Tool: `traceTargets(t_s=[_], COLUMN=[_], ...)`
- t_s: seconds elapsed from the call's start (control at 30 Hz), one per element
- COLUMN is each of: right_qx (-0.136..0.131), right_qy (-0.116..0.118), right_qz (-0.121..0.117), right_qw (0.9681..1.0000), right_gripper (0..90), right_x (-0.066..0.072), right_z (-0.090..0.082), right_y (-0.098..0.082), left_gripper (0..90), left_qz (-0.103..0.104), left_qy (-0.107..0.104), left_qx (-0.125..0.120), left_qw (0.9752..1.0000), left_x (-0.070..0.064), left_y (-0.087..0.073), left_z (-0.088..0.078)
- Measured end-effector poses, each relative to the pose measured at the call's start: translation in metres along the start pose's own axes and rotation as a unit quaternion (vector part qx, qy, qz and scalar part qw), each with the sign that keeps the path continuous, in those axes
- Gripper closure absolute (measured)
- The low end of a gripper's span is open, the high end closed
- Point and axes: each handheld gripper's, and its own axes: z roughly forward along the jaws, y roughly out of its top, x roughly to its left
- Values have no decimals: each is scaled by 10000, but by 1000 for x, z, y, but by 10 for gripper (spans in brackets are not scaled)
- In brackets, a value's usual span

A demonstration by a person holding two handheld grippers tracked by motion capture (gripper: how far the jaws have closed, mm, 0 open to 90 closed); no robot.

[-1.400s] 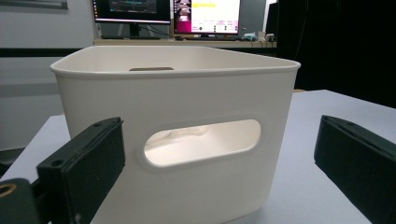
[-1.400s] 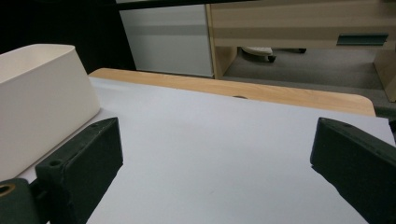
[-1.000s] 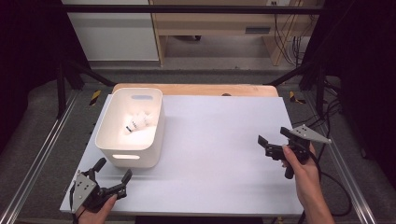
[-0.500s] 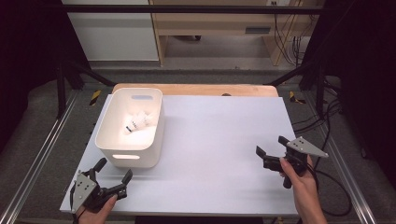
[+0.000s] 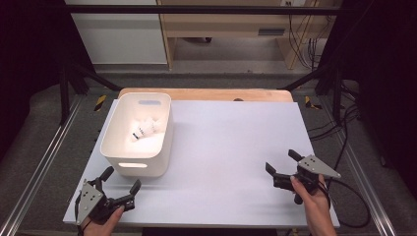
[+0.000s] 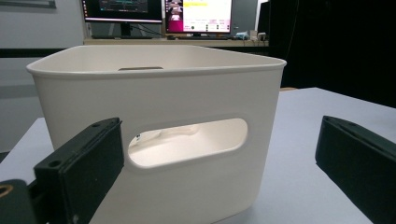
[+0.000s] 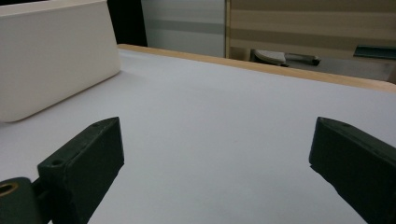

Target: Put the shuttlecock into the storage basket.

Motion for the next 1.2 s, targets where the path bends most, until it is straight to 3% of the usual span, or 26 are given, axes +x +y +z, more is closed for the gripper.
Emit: traceTargets(t_s=[0.6, 1.2], right_qx=[-55, -271], right_qy=[452, 580], right_qz=[-199, -332], right_qw=[9988, 9974], right_gripper=[33, 38], right_x=[25, 36], right_z=[20, 34], right_y=[-21, -27], left_gripper=[11, 11], left_qz=[39, 83], left_qy=[-145, -250], left_qx=[12, 26], left_qw=[9999, 9997], left_x=[-4, -9], left_y=[0, 0], left_z=[1, 3])
